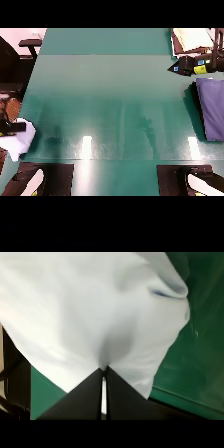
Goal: Fold the shirts.
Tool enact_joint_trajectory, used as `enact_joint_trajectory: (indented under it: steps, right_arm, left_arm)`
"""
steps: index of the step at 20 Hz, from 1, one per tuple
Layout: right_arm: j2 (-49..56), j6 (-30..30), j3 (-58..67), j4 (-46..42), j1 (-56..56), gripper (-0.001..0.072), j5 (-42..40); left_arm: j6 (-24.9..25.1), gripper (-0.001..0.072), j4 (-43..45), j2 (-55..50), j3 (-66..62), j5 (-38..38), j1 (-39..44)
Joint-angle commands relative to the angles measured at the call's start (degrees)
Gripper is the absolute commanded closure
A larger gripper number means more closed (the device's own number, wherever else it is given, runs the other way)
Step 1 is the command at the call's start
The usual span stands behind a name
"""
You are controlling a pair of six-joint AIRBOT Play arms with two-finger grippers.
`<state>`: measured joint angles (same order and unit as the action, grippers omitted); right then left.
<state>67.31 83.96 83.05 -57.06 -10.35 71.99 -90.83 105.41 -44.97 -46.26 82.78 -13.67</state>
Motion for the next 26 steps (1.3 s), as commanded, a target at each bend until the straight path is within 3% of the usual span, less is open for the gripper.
enact_joint_trajectory:
  steps: [1, 4, 9, 15, 18, 21, 22, 23, 24, 26]
  right_arm:
    - [0.0, 0.0, 5.4, 0.1, 0.0, 0.0696, -0.1]
    - [0.0, 0.0, 12.3, -0.1, 0.0, 0.0696, -0.9]
    - [0.0, 0.0, 21.4, -2.9, 0.0, 0.0696, -2.0]
    - [0.0, 0.0, 28.6, -7.2, 3.4, 0.0696, 0.3]
    - [-0.1, 0.1, 30.7, -7.1, 7.2, 0.0696, 2.4]
    - [-0.7, 0.7, 30.3, -7.0, 10.4, 0.0696, 3.7]
    - [-1.4, 0.7, 29.2, -7.0, 11.1, 0.0696, 3.5]
    - [-2.3, 0.7, 27.7, -7.0, 11.9, 0.0696, 3.3]
    - [-3.1, 0.7, 26.0, -7.0, 12.5, 0.0697, 3.0]
    - [-4.6, 0.7, 22.8, -7.0, 13.3, 0.0696, 2.0]
  left_arm:
    - [-0.9, 0.0689, -2.6, 0.1, -16.8, 1.1, 4.4]
    - [-2.3, 0.0690, -4.6, 0.0, -32.5, -1.2, 15.2]
    - [-2.2, 0.0691, -5.0, -3.3, -45.1, -3.5, 32.1]
    - [1.6, 0.0690, -6.7, -22.0, -57.8, -5.2, 52.5]
    - [7.1, 0.0687, -15.0, -33.0, -59.2, -9.9, 61.3]
    - [9.7, 0.0684, -26.5, -41.0, -59.2, -15.8, 64.5]
    - [11.0, 0.0528, -29.1, -42.4, -59.2, -17.4, 64.5]
    - [11.2, 0.0213, -29.0, -42.7, -59.2, -18.5, 63.9]
    - [11.2, 0.0159, -28.9, -42.6, -59.5, -18.4, 62.5]
    - [11.1, 0.0158, -27.9, -42.5, -61.8, -14.7, 56.9]
